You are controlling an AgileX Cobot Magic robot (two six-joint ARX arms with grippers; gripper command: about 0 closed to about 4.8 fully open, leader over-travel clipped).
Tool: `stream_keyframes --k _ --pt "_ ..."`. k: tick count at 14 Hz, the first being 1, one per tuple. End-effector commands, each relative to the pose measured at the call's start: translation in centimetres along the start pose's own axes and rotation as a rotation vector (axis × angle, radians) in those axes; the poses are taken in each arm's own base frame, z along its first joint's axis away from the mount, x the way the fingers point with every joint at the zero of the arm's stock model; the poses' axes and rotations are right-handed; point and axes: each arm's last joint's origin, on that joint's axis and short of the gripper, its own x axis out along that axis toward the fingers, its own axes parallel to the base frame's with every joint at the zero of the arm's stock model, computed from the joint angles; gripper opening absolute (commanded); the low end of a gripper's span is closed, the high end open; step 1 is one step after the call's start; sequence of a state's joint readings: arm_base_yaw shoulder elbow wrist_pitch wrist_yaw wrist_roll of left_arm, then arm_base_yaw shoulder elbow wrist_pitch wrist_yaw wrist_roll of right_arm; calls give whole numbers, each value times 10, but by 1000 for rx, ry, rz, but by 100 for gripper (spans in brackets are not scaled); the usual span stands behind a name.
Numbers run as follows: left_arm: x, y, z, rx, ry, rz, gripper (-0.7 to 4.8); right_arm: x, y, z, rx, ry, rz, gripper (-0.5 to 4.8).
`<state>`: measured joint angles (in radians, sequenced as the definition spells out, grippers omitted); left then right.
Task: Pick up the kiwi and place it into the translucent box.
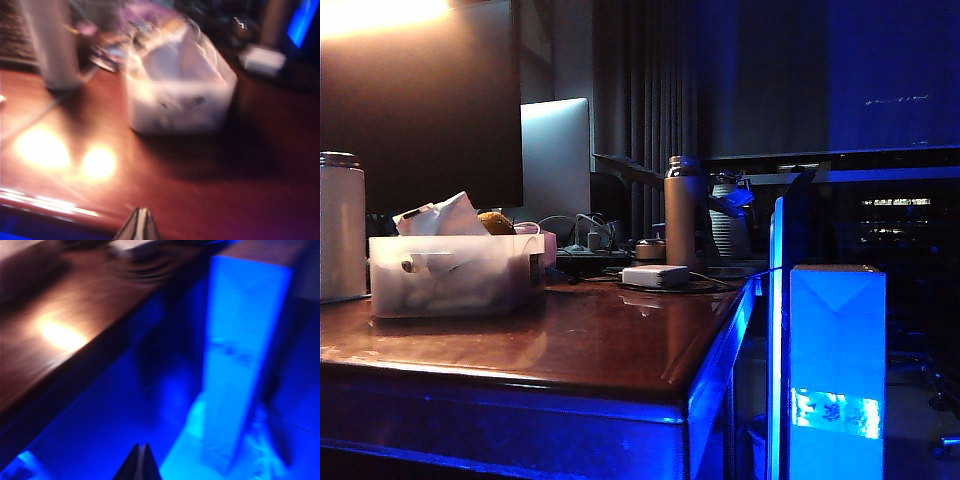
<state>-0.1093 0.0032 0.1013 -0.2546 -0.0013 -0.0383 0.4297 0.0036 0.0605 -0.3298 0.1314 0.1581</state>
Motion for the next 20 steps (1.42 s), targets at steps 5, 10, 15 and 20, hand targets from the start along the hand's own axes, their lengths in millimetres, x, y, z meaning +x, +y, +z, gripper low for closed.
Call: stream_keyframes --k 5,10,15,20 --pt "0 2 1 -3 -10 21 -3 1 -9 2 31 -23 -101 -6" --pt "0 2 1 -3 -10 21 -3 1 -9 2 31 -23 -101 -6" --pt "0 2 1 -3 -10 21 -3 1 -9 2 31 -23 -101 -6" --pt "0 2 1 -3 -10 21 -3 1 -9 2 31 -23 -101 -6"
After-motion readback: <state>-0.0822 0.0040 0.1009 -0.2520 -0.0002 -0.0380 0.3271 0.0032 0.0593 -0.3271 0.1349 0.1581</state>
